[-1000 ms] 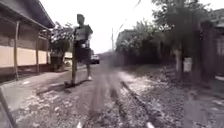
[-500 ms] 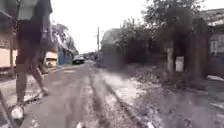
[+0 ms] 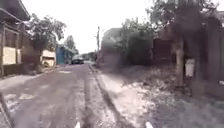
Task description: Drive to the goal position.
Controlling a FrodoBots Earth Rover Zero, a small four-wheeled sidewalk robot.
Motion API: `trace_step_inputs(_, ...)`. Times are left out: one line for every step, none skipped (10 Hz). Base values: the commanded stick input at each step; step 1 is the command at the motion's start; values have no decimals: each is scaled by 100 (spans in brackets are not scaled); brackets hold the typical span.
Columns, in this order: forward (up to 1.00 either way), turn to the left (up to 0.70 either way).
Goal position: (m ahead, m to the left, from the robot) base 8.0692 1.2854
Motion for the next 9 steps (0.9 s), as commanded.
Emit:
trace_step_inputs(100, 0)
trace_step_inputs(100, 0)
trace_step_inputs(100, 0)
trace_step_inputs(100, 0)
trace_step_inputs(100, 0)
trace_step_inputs(100, 37)
trace_step_inputs(100, 40)
trace_step_inputs(100, 40)
trace_step_inputs(100, 40)
